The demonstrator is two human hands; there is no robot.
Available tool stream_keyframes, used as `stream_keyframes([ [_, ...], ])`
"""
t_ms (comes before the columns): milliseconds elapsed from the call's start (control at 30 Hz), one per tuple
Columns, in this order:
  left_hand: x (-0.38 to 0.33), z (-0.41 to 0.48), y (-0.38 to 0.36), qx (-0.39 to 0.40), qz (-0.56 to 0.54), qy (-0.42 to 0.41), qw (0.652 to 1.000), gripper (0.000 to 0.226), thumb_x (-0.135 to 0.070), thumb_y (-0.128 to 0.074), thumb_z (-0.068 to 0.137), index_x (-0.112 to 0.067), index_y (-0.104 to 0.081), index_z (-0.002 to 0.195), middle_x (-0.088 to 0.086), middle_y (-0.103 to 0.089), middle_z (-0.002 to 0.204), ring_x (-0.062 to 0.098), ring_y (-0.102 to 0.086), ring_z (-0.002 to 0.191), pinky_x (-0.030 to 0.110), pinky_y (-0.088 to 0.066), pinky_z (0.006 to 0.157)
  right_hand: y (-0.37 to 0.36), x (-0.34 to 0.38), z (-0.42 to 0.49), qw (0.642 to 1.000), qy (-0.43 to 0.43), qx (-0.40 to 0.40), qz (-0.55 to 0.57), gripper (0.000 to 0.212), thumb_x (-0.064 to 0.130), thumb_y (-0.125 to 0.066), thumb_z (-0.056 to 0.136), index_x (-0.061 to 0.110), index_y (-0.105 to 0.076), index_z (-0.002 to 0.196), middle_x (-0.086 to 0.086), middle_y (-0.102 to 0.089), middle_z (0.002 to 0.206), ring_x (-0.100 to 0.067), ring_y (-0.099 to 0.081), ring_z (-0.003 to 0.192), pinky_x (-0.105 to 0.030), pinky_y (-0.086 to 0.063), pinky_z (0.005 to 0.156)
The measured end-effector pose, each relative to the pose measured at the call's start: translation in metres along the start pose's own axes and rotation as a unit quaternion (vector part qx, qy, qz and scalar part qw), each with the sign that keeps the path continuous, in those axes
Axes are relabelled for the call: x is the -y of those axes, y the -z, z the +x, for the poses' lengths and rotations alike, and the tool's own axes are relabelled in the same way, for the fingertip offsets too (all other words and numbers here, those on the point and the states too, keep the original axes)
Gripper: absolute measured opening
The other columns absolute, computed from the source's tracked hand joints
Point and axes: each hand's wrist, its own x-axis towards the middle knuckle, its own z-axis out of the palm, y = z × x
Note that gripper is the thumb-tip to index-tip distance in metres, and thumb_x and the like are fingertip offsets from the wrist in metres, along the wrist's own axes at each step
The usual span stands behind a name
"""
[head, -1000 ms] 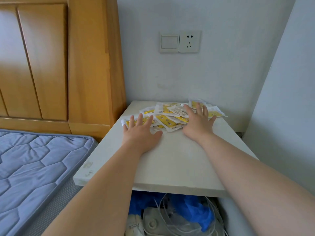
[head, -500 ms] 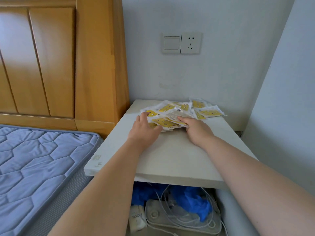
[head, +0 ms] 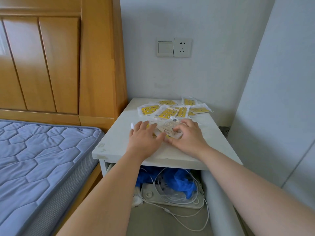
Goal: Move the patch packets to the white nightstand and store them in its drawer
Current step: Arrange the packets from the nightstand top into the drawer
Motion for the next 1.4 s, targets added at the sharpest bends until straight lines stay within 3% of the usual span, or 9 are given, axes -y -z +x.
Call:
stream_keyframes([
  [133, 0.001, 0.002, 0.0, 0.031, 0.022, -0.01, 0.999, 0.063, -0.055, -0.042, 0.091, -0.033, -0.029, 0.148, -0.002, -0.012, 0.16, 0.017, 0.003, 0.148, 0.042, -0.003, 0.118, 0.004, -0.001, 0.005, 0.998, -0.032, 0.02, 0.044, 0.045, 0.037, -0.046, 0.097, 0.025, -0.043, 0.14, -0.002, -0.014, 0.159, -0.017, -0.002, 0.147, -0.041, -0.001, 0.119],
  [233, 0.003, 0.004, 0.001, 0.04, 0.031, -0.012, 0.999, 0.062, -0.047, -0.048, 0.091, -0.035, -0.028, 0.148, -0.003, -0.009, 0.161, 0.016, 0.004, 0.148, 0.041, -0.003, 0.118, 0.003, -0.002, 0.006, 0.995, -0.036, 0.095, 0.022, 0.06, 0.021, -0.044, 0.092, 0.03, -0.025, 0.149, 0.004, -0.018, 0.158, -0.016, -0.004, 0.147, -0.044, 0.007, 0.119],
  [367, 0.003, 0.005, 0.002, 0.044, 0.039, -0.012, 0.998, 0.06, -0.044, -0.049, 0.092, -0.035, -0.029, 0.148, -0.004, -0.008, 0.161, 0.016, 0.003, 0.148, 0.041, -0.005, 0.118, 0.006, -0.003, 0.005, 0.995, -0.044, 0.084, 0.042, 0.07, 0.006, -0.046, 0.083, 0.025, -0.03, 0.148, 0.002, -0.036, 0.149, -0.021, -0.026, 0.139, -0.043, -0.012, 0.118],
  [600, 0.002, 0.005, 0.003, 0.038, 0.028, -0.013, 0.999, 0.057, -0.04, -0.051, 0.091, -0.034, -0.035, 0.145, -0.002, -0.02, 0.157, 0.017, -0.008, 0.146, 0.039, -0.012, 0.117, 0.001, -0.007, 0.004, 1.0, 0.009, 0.015, -0.004, 0.039, 0.012, -0.054, 0.089, 0.017, -0.059, 0.128, -0.004, -0.046, 0.135, -0.023, -0.037, 0.127, -0.031, -0.028, 0.109],
  [700, 0.002, 0.005, 0.003, 0.035, 0.024, -0.018, 0.999, 0.052, -0.039, -0.051, 0.092, -0.034, -0.039, 0.142, -0.003, -0.022, 0.157, 0.017, -0.008, 0.146, 0.04, -0.012, 0.117, 0.006, -0.002, 0.0, 0.991, -0.034, -0.092, 0.092, 0.027, 0.016, -0.046, 0.098, 0.01, -0.062, 0.12, -0.008, -0.064, 0.115, -0.024, -0.058, 0.109, -0.027, -0.041, 0.083],
  [833, 0.003, 0.004, 0.002, 0.038, 0.014, -0.023, 0.999, 0.047, -0.037, -0.05, 0.094, -0.035, -0.042, 0.14, -0.008, -0.028, 0.155, 0.016, -0.008, 0.147, 0.042, -0.009, 0.119, 0.018, -0.003, -0.001, 0.923, -0.146, -0.302, 0.188, 0.023, 0.02, -0.04, 0.101, 0.006, -0.053, 0.112, -0.006, -0.062, 0.092, -0.028, -0.059, 0.088, -0.027, -0.034, 0.067],
  [1000, 0.001, 0.001, 0.005, 0.014, -0.029, -0.028, 0.999, 0.044, -0.031, -0.056, 0.092, -0.032, -0.048, 0.136, -0.009, -0.04, 0.148, 0.014, -0.015, 0.145, 0.039, -0.015, 0.118, 0.019, -0.008, 0.003, 0.897, -0.184, -0.186, 0.357, 0.015, 0.022, -0.052, 0.095, 0.009, -0.059, 0.094, -0.005, -0.06, 0.078, -0.023, -0.057, 0.064, -0.024, -0.042, 0.041],
  [1233, 0.003, 0.002, 0.002, -0.02, -0.081, -0.024, 0.996, 0.075, -0.029, -0.07, 0.082, -0.03, -0.031, 0.146, -0.005, -0.051, 0.134, 0.017, -0.037, 0.131, 0.038, -0.036, 0.108, 0.003, -0.007, 0.006, 0.993, -0.102, -0.046, 0.044, 0.048, 0.044, -0.063, 0.085, 0.014, -0.042, 0.055, 0.0, -0.045, 0.059, -0.023, -0.047, 0.07, -0.03, -0.029, 0.055],
  [1400, 0.003, 0.002, 0.0, -0.032, -0.069, -0.058, 0.995, 0.051, -0.018, -0.058, 0.088, -0.028, -0.047, 0.138, -0.004, -0.056, 0.125, 0.017, -0.038, 0.125, 0.031, -0.037, 0.102, 0.002, -0.002, 0.01, 0.99, -0.099, 0.0, -0.099, 0.049, 0.062, -0.048, 0.088, 0.014, -0.06, 0.085, -0.004, -0.057, 0.104, -0.028, -0.044, 0.111, -0.04, -0.037, 0.089],
])
